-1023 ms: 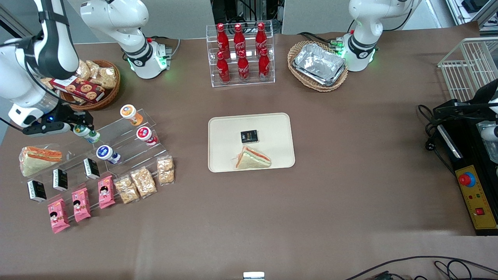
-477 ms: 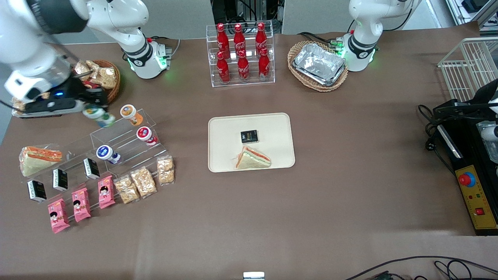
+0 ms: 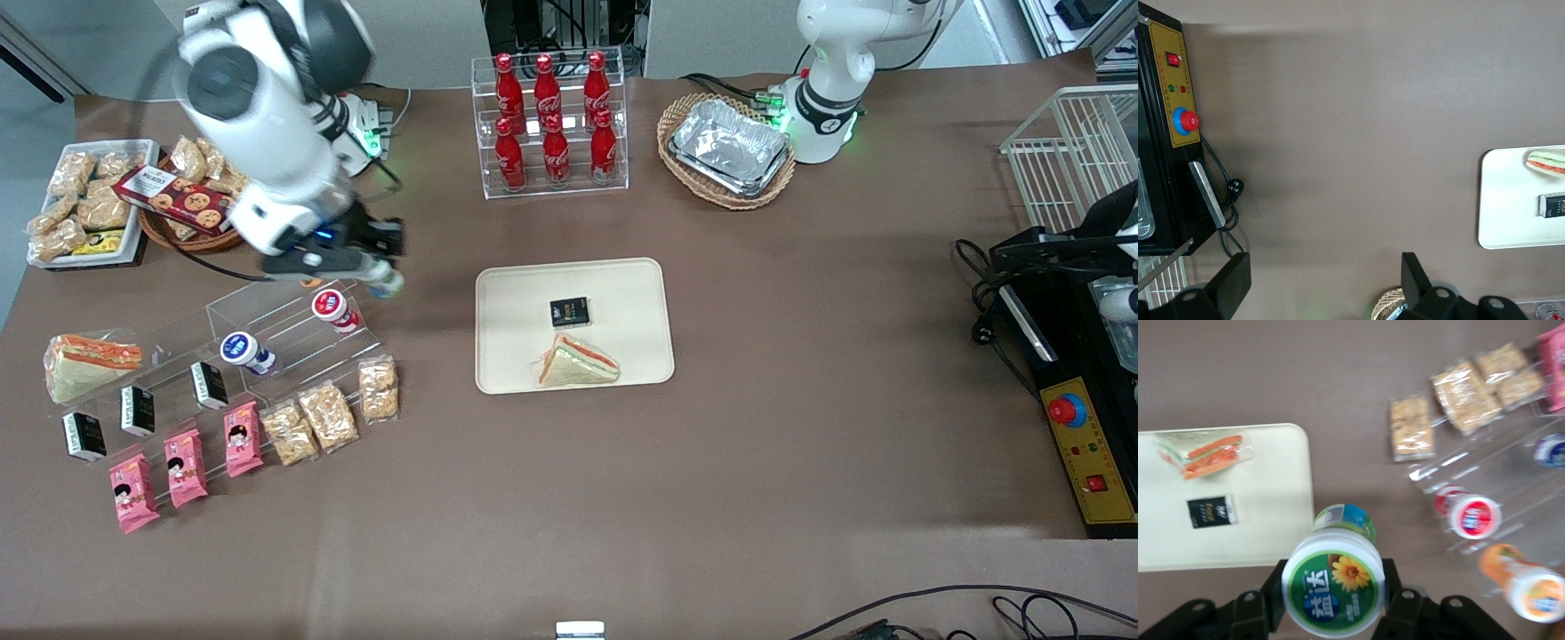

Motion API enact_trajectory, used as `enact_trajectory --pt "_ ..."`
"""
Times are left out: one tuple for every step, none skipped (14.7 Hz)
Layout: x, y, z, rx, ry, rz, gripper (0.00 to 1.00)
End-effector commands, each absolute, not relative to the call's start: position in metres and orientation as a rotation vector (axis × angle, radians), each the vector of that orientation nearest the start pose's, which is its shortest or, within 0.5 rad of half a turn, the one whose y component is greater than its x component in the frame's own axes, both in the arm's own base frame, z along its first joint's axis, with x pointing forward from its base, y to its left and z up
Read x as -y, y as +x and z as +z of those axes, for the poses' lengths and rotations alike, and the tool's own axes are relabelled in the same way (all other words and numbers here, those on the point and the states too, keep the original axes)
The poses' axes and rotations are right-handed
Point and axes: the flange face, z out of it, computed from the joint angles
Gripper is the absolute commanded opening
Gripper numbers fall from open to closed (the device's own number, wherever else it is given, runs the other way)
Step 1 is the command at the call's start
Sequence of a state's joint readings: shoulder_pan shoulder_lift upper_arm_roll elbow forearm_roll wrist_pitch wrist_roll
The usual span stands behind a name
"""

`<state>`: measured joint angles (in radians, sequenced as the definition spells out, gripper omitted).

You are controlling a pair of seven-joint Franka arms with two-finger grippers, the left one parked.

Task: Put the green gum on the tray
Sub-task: 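Lift the bottle out of the rack and carry it over the cream tray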

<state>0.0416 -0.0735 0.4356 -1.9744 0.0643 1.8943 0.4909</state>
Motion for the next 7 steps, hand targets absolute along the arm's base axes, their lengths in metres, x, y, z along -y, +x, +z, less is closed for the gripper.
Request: enact_trajectory --pt "-0.323 0.475 0.433 -0.124 -3.063 0.068 0.00" --pt "-0.337 0.473 0.414 -0.140 -3.061 0.059 0.00" --pt "-0.351 0.470 0.393 -0.155 -3.075 0.053 0.00" --pt "-0.365 0.464 0.375 -0.142 -3.095 0.034 0.00" --pt "-0.377 0.460 0.357 -0.116 -3.115 0.018 0.00" --pt "-0.379 0.460 0.341 -0.108 -3.124 0.026 0.00" --pt "-0.382 0.457 0.326 -0.100 -3.118 0.038 0.00"
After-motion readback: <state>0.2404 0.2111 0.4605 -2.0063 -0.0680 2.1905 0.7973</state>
